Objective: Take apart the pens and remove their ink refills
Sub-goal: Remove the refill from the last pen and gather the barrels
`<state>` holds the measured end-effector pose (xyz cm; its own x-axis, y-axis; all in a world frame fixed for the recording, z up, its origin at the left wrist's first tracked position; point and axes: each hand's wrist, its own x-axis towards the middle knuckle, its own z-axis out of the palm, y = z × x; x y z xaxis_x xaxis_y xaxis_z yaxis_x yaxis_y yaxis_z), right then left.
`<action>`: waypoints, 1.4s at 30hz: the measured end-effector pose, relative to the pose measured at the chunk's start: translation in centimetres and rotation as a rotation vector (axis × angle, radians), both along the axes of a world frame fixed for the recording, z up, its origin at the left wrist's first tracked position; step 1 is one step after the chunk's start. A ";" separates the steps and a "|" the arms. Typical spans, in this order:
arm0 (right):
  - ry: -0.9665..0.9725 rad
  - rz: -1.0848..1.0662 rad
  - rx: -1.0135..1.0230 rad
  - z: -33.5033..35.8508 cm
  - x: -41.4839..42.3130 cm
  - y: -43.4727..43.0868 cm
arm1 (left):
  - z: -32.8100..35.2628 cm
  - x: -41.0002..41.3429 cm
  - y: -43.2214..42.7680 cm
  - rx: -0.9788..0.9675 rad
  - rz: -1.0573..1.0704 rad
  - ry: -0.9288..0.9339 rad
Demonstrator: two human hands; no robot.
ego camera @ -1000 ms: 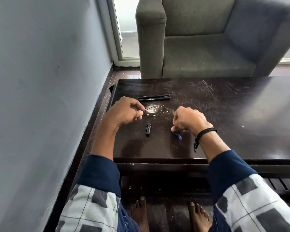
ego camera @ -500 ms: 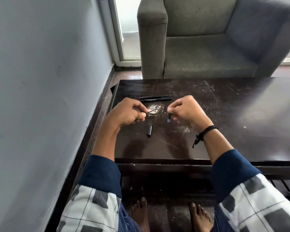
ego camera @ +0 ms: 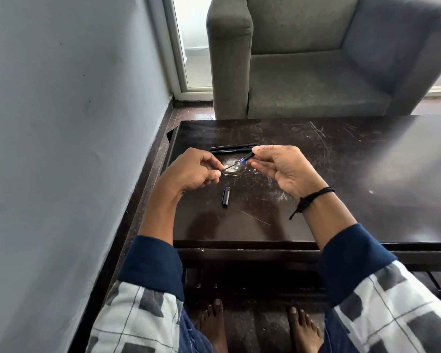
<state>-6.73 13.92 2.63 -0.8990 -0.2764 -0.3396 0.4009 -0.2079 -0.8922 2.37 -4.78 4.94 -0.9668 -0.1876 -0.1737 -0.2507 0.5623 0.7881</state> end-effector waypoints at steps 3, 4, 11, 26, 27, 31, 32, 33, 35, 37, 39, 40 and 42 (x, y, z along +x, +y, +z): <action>0.005 0.008 0.005 -0.1 0.1 -0.3 | 0.0 0.0 0.1 -0.002 -0.001 0.001; 0.004 0.011 0.004 -0.1 0.2 -0.3 | 0.0 0.0 0.0 -0.004 -0.001 0.001; -0.007 0.072 0.014 0.1 1.0 -0.7 | -0.1 -0.2 0.1 -0.013 -0.005 -0.001; 0.016 -0.025 0.050 0.3 0.7 -0.4 | -0.2 -0.3 0.0 -0.027 -0.004 0.024; 0.025 -0.051 0.060 0.3 0.5 -0.2 | -0.2 -0.3 0.0 -0.029 -0.002 0.026; 0.054 -0.089 0.097 0.4 0.3 0.3 | -0.2 -0.2 -0.2 -0.018 0.004 0.029; 0.056 -0.083 0.102 0.5 0.3 0.3 | -0.3 -0.2 -0.2 -0.014 0.004 0.030; 0.056 -0.077 0.105 0.5 0.4 0.3 | -0.3 -0.2 -0.2 -0.012 0.003 0.032; 0.055 -0.066 0.108 0.4 0.5 0.1 | -0.3 -0.3 -0.1 -0.008 0.002 0.031; 0.055 -0.053 0.115 0.4 0.5 -0.1 | -0.3 -0.3 -0.1 -0.007 0.003 0.028; 0.053 -0.037 0.122 0.3 0.6 -0.2 | -0.2 -0.3 -0.1 -0.010 0.004 0.026; 0.055 -0.029 0.128 0.2 0.6 -0.3 | -0.2 -0.3 0.0 -0.010 0.005 0.025; 0.062 -0.014 0.139 0.2 0.7 -0.5 | -0.3 -0.3 0.0 -0.008 0.005 0.026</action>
